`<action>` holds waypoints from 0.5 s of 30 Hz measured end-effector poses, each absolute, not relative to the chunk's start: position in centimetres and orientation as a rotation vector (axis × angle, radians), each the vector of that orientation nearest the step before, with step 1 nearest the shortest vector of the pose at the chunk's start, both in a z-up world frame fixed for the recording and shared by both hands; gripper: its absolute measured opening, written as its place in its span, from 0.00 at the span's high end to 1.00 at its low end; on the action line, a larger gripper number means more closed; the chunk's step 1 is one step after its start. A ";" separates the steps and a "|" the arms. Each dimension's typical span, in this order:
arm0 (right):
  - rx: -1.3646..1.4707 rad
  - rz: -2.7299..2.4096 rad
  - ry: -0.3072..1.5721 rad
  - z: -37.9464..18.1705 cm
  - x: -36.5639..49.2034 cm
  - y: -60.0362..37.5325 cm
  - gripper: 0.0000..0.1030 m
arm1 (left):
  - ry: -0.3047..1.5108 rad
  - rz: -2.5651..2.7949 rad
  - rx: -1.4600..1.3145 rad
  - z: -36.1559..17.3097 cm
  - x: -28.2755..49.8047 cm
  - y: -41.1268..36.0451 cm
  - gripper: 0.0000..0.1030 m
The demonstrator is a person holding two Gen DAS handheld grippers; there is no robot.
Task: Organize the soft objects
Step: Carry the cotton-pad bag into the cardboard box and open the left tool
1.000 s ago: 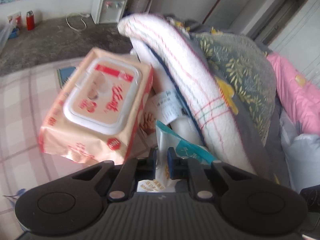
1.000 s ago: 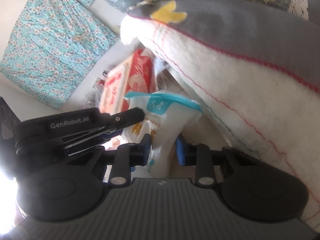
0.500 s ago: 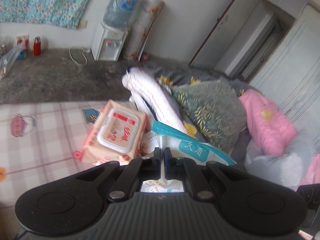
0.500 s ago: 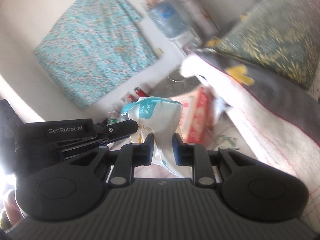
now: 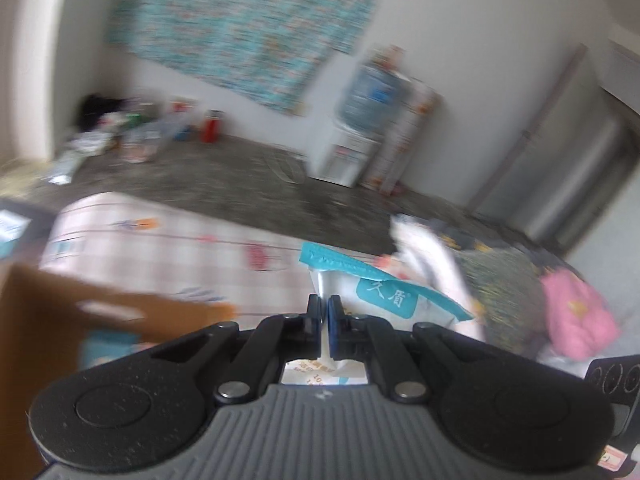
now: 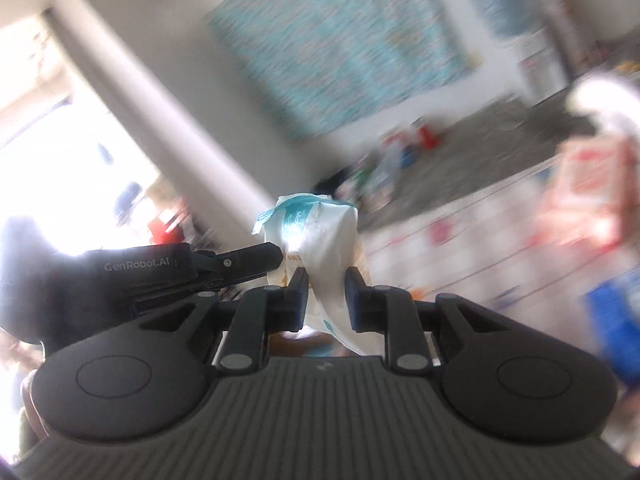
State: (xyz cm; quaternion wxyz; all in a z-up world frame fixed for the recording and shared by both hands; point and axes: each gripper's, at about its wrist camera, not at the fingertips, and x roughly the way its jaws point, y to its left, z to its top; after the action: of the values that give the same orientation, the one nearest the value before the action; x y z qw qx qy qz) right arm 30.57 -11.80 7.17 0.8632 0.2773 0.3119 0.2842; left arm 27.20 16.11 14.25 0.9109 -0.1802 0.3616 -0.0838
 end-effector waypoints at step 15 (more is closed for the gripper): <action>0.590 0.831 1.116 1.2 32.5 12.3 0.82 | 0.886 0.289 -0.466 5.2 25.5 35.8 0.95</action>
State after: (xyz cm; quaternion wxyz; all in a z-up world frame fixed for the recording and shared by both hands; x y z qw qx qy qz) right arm 32.46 12.25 1.23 0.7276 0.2679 0.5065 0.3771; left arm 25.46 35.79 5.24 0.8674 -0.2227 0.4231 0.1382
